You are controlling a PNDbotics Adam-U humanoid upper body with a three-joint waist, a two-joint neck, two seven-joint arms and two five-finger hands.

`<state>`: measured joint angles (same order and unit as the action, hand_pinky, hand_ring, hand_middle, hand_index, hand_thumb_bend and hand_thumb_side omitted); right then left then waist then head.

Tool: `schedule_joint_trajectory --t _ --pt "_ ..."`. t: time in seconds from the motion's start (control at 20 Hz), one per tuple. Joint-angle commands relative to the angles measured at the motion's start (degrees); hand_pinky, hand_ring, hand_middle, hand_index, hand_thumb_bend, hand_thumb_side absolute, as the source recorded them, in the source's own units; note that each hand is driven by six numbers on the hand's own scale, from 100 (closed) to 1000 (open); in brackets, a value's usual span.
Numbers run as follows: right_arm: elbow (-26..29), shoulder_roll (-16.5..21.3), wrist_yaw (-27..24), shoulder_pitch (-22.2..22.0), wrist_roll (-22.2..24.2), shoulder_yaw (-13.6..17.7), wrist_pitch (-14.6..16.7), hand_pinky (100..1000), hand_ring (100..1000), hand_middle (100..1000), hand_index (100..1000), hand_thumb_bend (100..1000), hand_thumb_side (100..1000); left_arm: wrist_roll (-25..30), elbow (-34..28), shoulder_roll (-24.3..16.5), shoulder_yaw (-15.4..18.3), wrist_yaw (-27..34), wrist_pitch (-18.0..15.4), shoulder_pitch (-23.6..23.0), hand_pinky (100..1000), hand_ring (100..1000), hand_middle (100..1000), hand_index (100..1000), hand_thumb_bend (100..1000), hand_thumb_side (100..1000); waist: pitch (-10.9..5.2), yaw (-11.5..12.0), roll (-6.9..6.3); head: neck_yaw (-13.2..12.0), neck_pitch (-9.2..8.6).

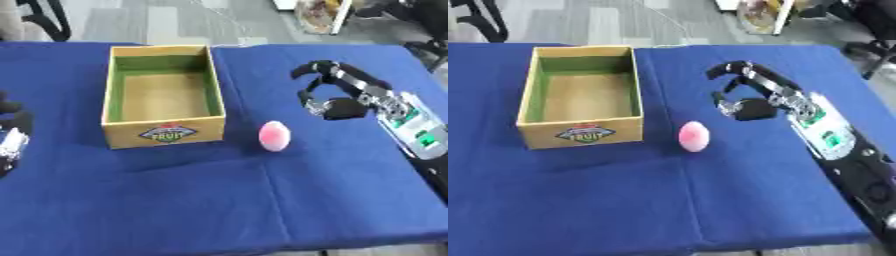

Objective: Pick up objects on the table and place them in the box.

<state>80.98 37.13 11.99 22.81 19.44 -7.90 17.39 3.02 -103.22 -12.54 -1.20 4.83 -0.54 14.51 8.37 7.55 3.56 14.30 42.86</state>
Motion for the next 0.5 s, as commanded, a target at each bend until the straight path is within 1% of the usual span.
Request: schedule_joint_trajectory --t 0.05,0.2,0.3,0.5 --pt "-0.9 0.6 3.4 1.4 1.2 -0.6 1.9 741 962 835 890 100 460 0.2 -0.8 -0.6 -0.2 0.3 -0.1 0.3 641 728 544 709 364 139 -0.95 0.1 -0.24 0.3 0.55" --pt "-1.1 0.2 6.5 1.9 2.3 -1.6 3.5 774 978 856 901 145 497 0.3 -0.8 -0.6 -0.2 0.3 -0.1 0.3 641 728 544 709 364 140 -1.01 0.0 -0.22 0.5 0.68" --pt "-1.6 -0.1 8.5 2.3 2.6 -2.1 4.2 790 982 859 903 167 501 0.3 -0.8 -0.6 -0.3 0.3 -0.1 0.2 641 728 544 709 363 140 -1.04 0.1 -0.22 0.6 0.72" --pt "-3.4 -1.1 12.6 2.9 1.9 -2.6 5.2 793 978 856 903 185 508 0.4 -0.7 -0.5 -0.3 0.3 -0.1 0.2 641 729 544 710 362 141 -1.06 0.0 -0.25 0.8 0.78"
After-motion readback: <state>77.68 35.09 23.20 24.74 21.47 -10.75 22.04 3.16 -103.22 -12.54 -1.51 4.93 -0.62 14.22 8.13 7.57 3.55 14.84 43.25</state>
